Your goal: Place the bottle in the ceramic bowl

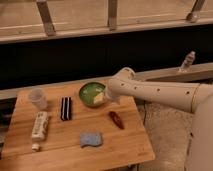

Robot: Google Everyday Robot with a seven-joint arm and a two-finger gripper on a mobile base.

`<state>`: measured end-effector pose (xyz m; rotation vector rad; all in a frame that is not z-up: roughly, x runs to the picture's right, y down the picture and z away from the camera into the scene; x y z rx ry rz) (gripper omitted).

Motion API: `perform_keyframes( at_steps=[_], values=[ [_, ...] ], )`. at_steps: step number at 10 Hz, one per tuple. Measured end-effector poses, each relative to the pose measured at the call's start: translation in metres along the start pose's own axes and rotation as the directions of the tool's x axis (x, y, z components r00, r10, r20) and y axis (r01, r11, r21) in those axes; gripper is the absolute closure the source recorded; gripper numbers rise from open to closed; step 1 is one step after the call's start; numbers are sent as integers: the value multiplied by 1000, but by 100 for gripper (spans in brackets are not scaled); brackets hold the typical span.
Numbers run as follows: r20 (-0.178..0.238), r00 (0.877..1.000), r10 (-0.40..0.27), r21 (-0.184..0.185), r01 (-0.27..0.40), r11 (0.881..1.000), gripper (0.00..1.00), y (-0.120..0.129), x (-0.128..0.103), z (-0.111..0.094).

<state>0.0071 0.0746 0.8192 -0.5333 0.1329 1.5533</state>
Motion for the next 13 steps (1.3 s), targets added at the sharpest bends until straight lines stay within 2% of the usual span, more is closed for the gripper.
perform_keyframes(
  at_steps=[5,6,8,9,11,13],
  values=[
    [-2,1000,0,0,0,1000,20,1,-1,0],
    [-13,1000,-23,-1,23,1000,20,3,-4,0],
    [-46,995,-84,-5,84,996,20,27,-8,9],
    [-65,990,-125,-5,125,992,20,46,-9,15],
    [-106,968,-225,-17,225,974,20,102,-8,33],
    [-131,934,-332,-40,330,943,20,169,6,48]
  ],
)
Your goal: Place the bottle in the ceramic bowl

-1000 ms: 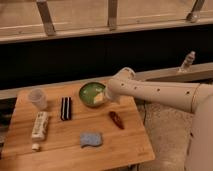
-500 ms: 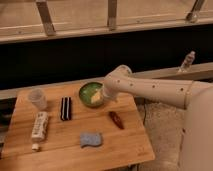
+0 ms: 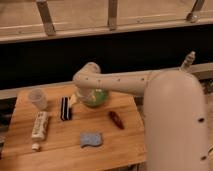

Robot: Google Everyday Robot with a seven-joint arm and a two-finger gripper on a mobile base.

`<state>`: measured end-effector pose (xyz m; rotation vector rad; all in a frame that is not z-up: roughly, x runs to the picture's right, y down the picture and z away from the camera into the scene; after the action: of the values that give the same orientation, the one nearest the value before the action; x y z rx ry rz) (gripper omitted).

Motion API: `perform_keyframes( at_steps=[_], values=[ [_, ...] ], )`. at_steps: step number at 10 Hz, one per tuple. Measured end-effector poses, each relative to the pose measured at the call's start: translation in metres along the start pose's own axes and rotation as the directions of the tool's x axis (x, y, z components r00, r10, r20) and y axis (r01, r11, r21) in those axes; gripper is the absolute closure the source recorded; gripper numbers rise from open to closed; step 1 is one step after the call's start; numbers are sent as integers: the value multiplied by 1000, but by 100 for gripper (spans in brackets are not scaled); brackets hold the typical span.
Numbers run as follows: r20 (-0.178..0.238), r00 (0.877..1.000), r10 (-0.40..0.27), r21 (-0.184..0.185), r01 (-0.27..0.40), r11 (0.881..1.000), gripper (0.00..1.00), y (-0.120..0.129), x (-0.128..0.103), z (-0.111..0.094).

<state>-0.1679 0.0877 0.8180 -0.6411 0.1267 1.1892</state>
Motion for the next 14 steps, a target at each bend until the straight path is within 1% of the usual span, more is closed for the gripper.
perform_keyframes(
  at_steps=[1,2,3,5,7,8,9,10,11,12,13,14],
  values=[
    [-7,1000,-27,-10,27,1000,20,22,0,4],
    [-8,999,-36,-7,36,999,20,27,0,5],
    [-5,999,-32,0,32,999,20,21,-1,5],
    [-7,999,-35,-4,35,999,20,25,0,5],
    [-8,1000,-30,-5,30,1000,20,22,0,5],
    [-9,999,-33,-15,33,999,20,25,0,6],
    [-8,999,-51,-35,51,998,20,33,-1,7],
    [-6,998,-70,-51,70,996,20,47,-2,7],
    [-3,995,-99,-67,99,993,20,69,-6,9],
    [-4,992,-129,-80,128,989,20,93,-11,11],
    [-8,986,-168,-95,167,981,20,127,-15,17],
    [-16,981,-192,-107,189,976,20,151,-14,21]
  ],
)
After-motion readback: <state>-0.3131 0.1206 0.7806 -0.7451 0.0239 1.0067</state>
